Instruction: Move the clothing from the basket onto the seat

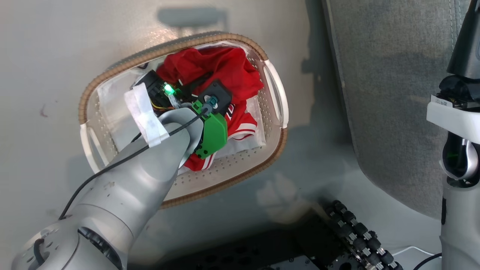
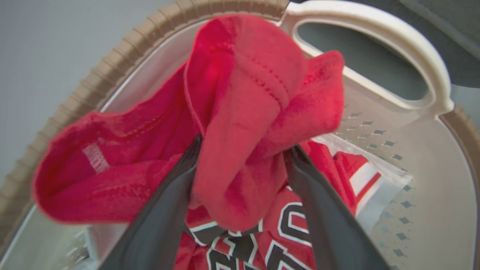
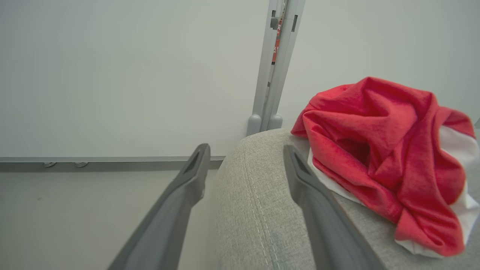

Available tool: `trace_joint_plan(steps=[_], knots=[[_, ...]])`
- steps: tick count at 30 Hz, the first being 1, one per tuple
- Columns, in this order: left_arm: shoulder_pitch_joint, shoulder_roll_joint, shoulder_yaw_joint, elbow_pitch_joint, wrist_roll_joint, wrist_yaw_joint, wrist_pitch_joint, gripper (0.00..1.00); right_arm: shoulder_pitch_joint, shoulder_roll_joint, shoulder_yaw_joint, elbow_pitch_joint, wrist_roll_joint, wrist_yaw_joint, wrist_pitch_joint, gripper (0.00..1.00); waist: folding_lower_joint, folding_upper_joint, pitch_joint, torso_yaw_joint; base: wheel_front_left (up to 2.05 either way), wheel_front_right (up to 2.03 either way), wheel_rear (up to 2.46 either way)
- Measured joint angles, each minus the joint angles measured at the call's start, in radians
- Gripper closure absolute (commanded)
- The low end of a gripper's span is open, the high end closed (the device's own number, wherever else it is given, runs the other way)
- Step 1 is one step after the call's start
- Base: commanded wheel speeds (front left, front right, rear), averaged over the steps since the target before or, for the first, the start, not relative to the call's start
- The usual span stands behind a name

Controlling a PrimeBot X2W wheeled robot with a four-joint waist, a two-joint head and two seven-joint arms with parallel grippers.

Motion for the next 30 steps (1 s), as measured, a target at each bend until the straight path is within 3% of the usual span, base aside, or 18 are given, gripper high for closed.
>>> trace_joint_plan(steps=[1, 2, 3, 4, 12, 19, 23, 30], knots=[[-0.005, 0.0, -0.002, 0.0, -0.009, 0.0, 0.002, 0.13, 0.0, 0.0, 0.0, -0.002, -0.002, 0.0, 0.0, 0.0, 0.0, 0.0, 0.008, -0.006, 0.0, 0.0, 0.0], [-0.006, 0.0, -0.003, -0.001, -0.016, 0.0, 0.0, 0.54, 0.0, 0.0, 0.0, -0.004, -0.002, 0.0, 0.0, 0.0, 0.0, 0.0, 0.013, -0.009, 0.0, 0.0, 0.0], [-0.007, 0.0, -0.006, -0.007, -0.023, 0.001, -0.007, 0.74, 0.0, 0.0, -0.001, -0.004, -0.005, 0.0, 0.0, 0.0, 0.0, 0.0, 0.019, -0.013, 0.0, 0.0, 0.0], [-0.008, 0.0, -0.01, -0.013, -0.03, 0.002, -0.013, 1.0, 0.0, 0.0, -0.002, -0.004, -0.01, 0.0, 0.0, 0.0, 0.0, 0.0, 0.024, -0.016, 0.0, 0.0, 0.0], [0.017, 0.002, -0.037, -0.081, -0.107, 0.012, -0.059, 1.0, 0.009, 0.001, 0.003, 0.022, -0.06, 0.0, 0.0, 0.0, 0.0, 0.0, 0.007, 0.002, 0.0, 0.0, 0.0], [0.08, 0.002, -0.019, -0.153, -0.16, 0.034, -0.093, 1.0, 0.043, 0.002, -0.004, 0.072, -0.112, 0.0, 0.0, 0.0, -0.0001, 0.0, -0.075, 0.042, 0.0, 0.0, 0.0], [0.132, 0.012, 0.048, -0.274, -0.156, 0.044, -0.096, 1.0, 0.069, 0.001, -0.018, 0.098, -0.146, 0.0, 0.0, 0.0, -0.0001, 0.0, -0.14, 0.072, 0.0, 0.0, 0.0], [0.287, 0.08, 0.156, -0.463, -0.092, 0.052, -0.096, 1.0, 0.128, 0.002, -0.043, 0.167, -0.162, 0.0, 0.0, 0.0, -0.0002, 0.0, -0.279, 0.125, 0.0, 0.0, 0.0]])
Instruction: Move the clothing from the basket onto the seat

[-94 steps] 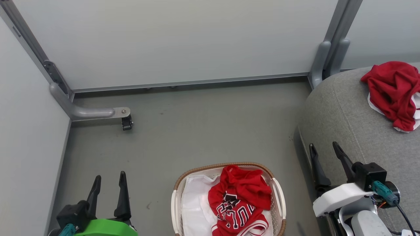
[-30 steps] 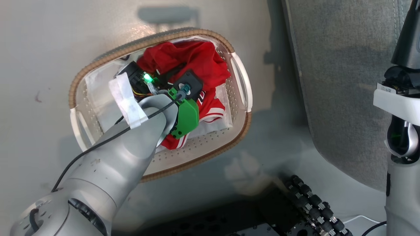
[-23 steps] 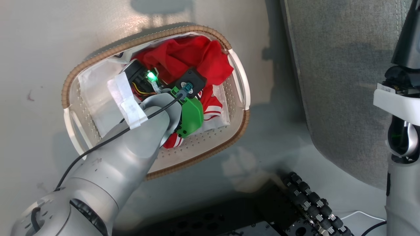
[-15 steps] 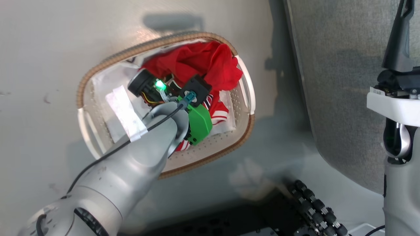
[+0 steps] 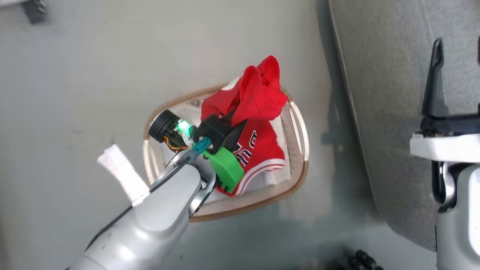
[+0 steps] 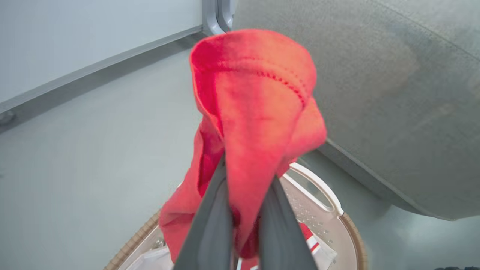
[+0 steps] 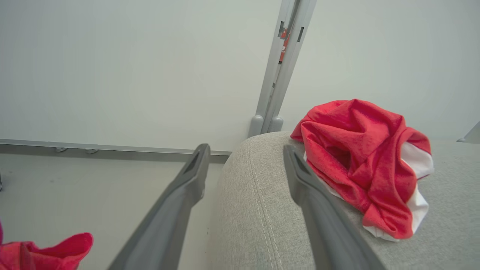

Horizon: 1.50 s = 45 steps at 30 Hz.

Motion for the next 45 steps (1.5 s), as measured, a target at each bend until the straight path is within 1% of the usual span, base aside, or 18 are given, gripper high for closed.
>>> trace_joint_plan(steps=[5, 12, 17, 21, 24, 29, 34, 40, 45], knots=[[0.057, 0.048, 0.038, -0.097, 0.052, -0.012, 0.0, 1.0, 0.053, 0.0, 0.006, 0.056, 0.003, 0.0, 0.0, 0.0, 0.0, 0.0, -0.117, 0.034, 0.0, 0.0, 0.0], [0.053, 0.131, 0.052, -0.165, 0.111, -0.03, 0.0, 1.0, 0.116, 0.0, 0.031, 0.129, 0.021, 0.0, 0.0, 0.0, 0.0, 0.0, -0.284, 0.071, 0.0, 0.0, 0.0], [-0.013, 0.193, 0.068, -0.183, 0.122, -0.04, 0.016, 1.0, 0.144, 0.0, 0.063, 0.171, 0.038, 0.0, 0.0, 0.0, 0.0, 0.0, -0.396, 0.087, 0.0, 0.0, 0.0], [-0.084, 0.24, 0.095, -0.205, 0.118, -0.048, 0.05, 1.0, 0.149, 0.0, 0.096, 0.199, 0.049, 0.0, 0.0, 0.0, 0.0, 0.0, -0.476, 0.094, 0.0, 0.0, 0.0], [-0.138, 0.263, 0.115, -0.225, 0.118, -0.048, 0.069, 1.0, 0.149, -0.001, 0.118, 0.213, 0.054, 0.0, 0.0, 0.0, 0.0, 0.0, -0.524, 0.095, 0.0, 0.0, 0.0], [-0.215, 0.278, 0.146, -0.261, 0.11, -0.046, 0.095, 1.0, 0.145, 0.0, 0.177, 0.249, 0.054, 0.0, 0.0, 0.0, -0.0001, 0.0, -0.576, 0.094, 0.0, 0.0, 0.0], [-0.278, 0.273, 0.153, -0.283, 0.11, -0.046, 0.108, 1.0, 0.112, 0.0, 0.252, 0.308, 0.037, 0.0, 0.0, 0.0, 0.0, 0.0, -0.594, 0.092, 0.0, 0.0, 0.0], [-0.311, 0.244, 0.133, -0.302, 0.104, -0.05, 0.107, 1.0, 0.051, 0.0, 0.352, 0.42, 0.018, 0.0, 0.0, 0.0, 0.0, 0.0, -0.619, 0.103, 0.0, 0.0, 0.0], [-0.314, 0.209, 0.089, -0.333, 0.089, -0.058, 0.111, 1.0, 0.001, -0.001, 0.399, 0.504, -0.01, 0.0, 0.0, 0.0, 0.0, 0.0, -0.64, 0.121, 0.0, 0.0, 0.0]])
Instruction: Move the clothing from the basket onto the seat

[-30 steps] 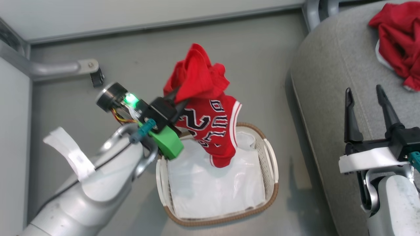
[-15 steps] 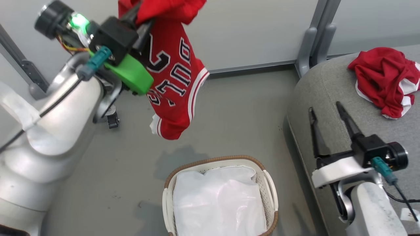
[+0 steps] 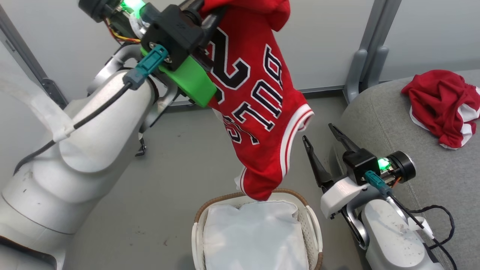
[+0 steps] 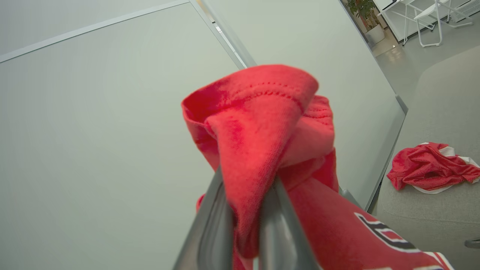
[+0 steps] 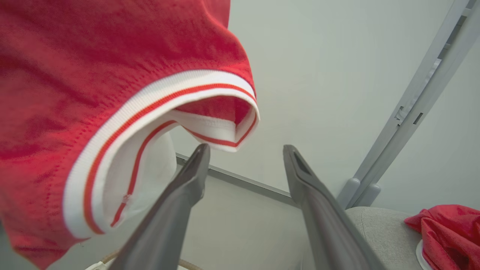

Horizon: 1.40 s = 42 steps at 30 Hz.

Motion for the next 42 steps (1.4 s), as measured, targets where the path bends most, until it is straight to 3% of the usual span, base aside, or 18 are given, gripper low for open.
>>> trace_joint_plan(steps=[6, 14, 23, 24, 25, 27, 33, 34, 36, 38, 42], knots=[[-0.005, -0.028, -0.055, -0.057, -0.013, -0.007, 0.018, 1.0, -0.049, 0.0, 0.043, 0.047, -0.013, 0.0, 0.0, 0.0, 0.0, 0.0, -0.02, 0.026, 0.0, 0.0, 0.0], [-0.003, -0.026, -0.093, -0.117, -0.034, -0.009, 0.035, 1.0, -0.086, 0.0, 0.097, -0.036, -0.016, 0.0, 0.0, 0.0, 0.0, 0.0, -0.039, 0.043, 0.0, 0.0, 0.0], [0.035, -0.013, -0.118, -0.107, -0.083, -0.011, 0.032, 1.0, -0.135, 0.0, 0.232, -0.065, 0.004, 0.0, 0.0, 0.0, 0.0, 0.0, -0.034, 0.044, 0.0, 0.0, 0.0], [0.042, -0.011, -0.118, -0.1, -0.089, -0.011, 0.029, 1.0, -0.139, 0.0, 0.24, -0.067, 0.012, 0.0, 0.0, 0.41, 0.0, 0.0, -0.032, 0.044, 0.0, 0.0, 0.0], [0.051, -0.008, -0.117, -0.09, -0.096, -0.011, 0.026, 1.0, -0.142, 0.001, 0.244, -0.072, 0.018, 0.0, 0.0, 0.57, 0.0, 0.0, -0.029, 0.044, 0.0, 0.0, 0.0], [0.073, -0.003, -0.115, -0.07, -0.112, -0.01, 0.02, 1.0, -0.146, 0.0, 0.247, -0.078, 0.021, 0.0, 0.0, 0.98, 0.0, 0.0, -0.025, 0.043, 0.0, 0.0, 0.0], [0.154, 0.012, -0.092, 0.013, -0.166, 0.005, -0.024, 1.0, -0.147, 0.0, 0.234, -0.094, 0.031, 0.0, 0.0, 1.0, 0.0, 0.0, -0.013, 0.036, 0.0, 0.0, 0.0], [0.169, 0.013, -0.089, 0.025, -0.177, 0.01, -0.031, 0.93, -0.147, 0.0, 0.228, -0.095, 0.033, 0.0, 0.0, 1.0, 0.0, 0.0, -0.011, 0.035, 0.0, 0.0, 0.0], [0.203, 0.011, -0.081, 0.056, -0.2, 0.014, -0.048, 0.61, -0.147, 0.0, 0.209, -0.095, 0.033, 0.0, 0.0, 1.0, 0.0, 0.0, -0.005, 0.032, 0.0, 0.0, 0.0], [0.235, 0.006, -0.073, 0.081, -0.213, 0.019, -0.066, 0.0, -0.147, 0.0, 0.193, -0.094, 0.033, 0.0, 0.0, 1.0, 0.0, 0.0, 0.002, 0.029, 0.0, 0.0, 0.0], [0.302, -0.014, -0.052, 0.121, -0.243, 0.031, -0.096, 0.0, -0.147, 0.0, 0.156, -0.095, 0.028, 0.0, 0.0, 1.0, 0.0, 0.0, 0.016, 0.025, 0.0, 0.0, 0.0]])
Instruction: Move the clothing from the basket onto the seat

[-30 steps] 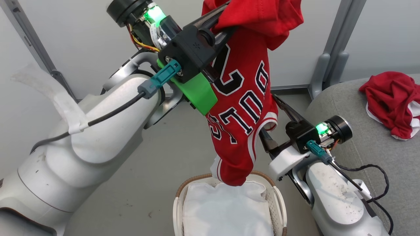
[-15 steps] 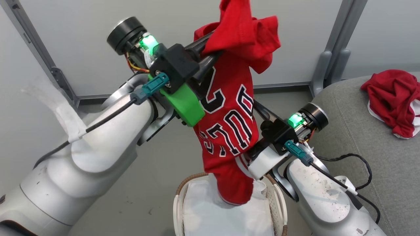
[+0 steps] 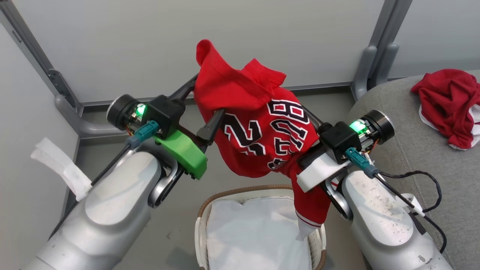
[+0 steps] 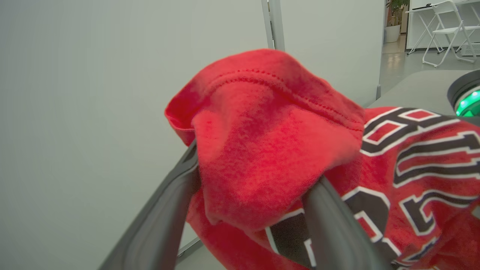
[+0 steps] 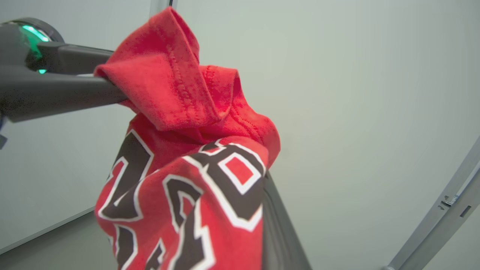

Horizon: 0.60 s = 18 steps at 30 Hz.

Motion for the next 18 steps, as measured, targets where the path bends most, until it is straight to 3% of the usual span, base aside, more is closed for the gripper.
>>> trace_joint_plan(steps=[9, 18], knots=[[0.174, -0.056, 0.091, -0.013, 0.041, 0.018, -0.015, 0.0, 0.0, 0.0, -0.092, -0.01, -0.034, 0.0, 0.0, 1.0, 0.0, 0.0, 0.03, -0.002, 0.0, 0.0, 0.0], [0.337, -0.123, 0.199, -0.018, 0.114, -0.013, -0.015, 0.0, 0.004, 0.0, -0.177, -0.013, -0.068, 0.0, 0.0, 1.0, 0.0, 0.0, 0.048, -0.01, 0.0, 0.0, 0.0]])
